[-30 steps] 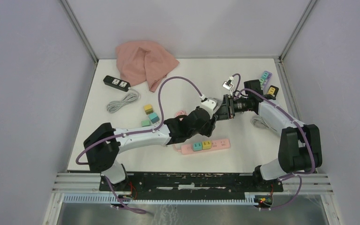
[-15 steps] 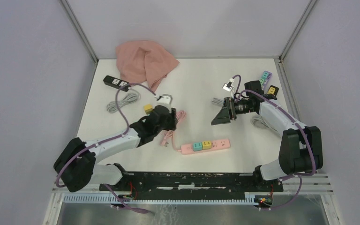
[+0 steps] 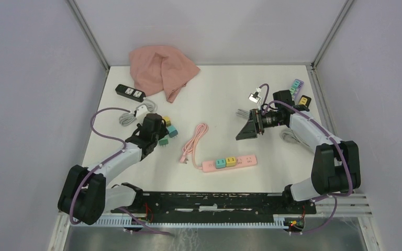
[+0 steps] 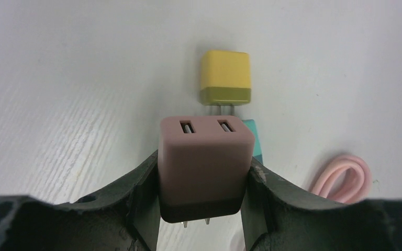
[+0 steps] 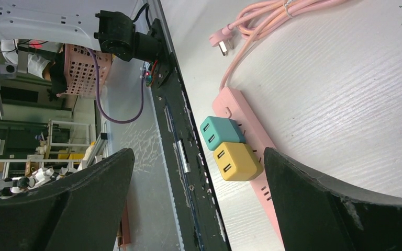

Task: Pull the plug off the socket
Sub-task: Place the plug at the center of the board.

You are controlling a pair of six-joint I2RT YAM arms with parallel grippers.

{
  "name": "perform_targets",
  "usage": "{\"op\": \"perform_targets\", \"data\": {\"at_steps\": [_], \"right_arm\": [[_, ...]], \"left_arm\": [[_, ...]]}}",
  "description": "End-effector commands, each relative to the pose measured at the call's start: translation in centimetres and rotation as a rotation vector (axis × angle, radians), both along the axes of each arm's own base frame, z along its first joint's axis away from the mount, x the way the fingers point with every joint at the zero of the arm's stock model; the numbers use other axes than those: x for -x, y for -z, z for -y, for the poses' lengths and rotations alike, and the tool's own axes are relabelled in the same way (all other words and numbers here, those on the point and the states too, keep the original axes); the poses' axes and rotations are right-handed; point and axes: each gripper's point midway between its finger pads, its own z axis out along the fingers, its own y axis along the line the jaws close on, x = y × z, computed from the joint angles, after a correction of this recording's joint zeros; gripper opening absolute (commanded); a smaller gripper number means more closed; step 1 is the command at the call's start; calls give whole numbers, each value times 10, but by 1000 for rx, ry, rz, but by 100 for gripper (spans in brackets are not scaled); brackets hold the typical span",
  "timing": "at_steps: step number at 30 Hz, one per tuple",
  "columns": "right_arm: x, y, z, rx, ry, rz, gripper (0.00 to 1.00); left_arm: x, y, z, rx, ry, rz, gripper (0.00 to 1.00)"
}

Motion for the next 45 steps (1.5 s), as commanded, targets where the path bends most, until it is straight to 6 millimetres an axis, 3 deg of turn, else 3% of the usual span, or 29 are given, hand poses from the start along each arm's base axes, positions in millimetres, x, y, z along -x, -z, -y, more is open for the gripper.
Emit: {"op": "perform_targets", "data": {"at_steps": [1, 10, 14, 18, 30, 35, 45], "right_arm": [[-6, -19, -1, -20, -11, 86, 100], [-4, -19, -1, -21, -15, 89, 100], [-4, -19, -1, -20, -15, 90, 100], [-4, -20, -1, -21, -18, 93, 100], [-4, -20, 0, -14, -20, 114, 100], [-4, -20, 0, -12, -21, 126, 100], [-4, -20, 0, -13, -24, 138, 100]], "left_arm": [[-10, -7, -20, 37, -179, 19, 26], [-13, 10, -20, 19, -197, -76, 34], [-12, 10, -20, 31, -206, -70, 66], [-9, 8, -21, 40, -211, -61, 75], [-4, -19, -6, 124, -125, -10, 80], [-3, -33, 13, 185, -9, 21, 80], [9, -60, 89, 404, 421, 103, 82]]}}
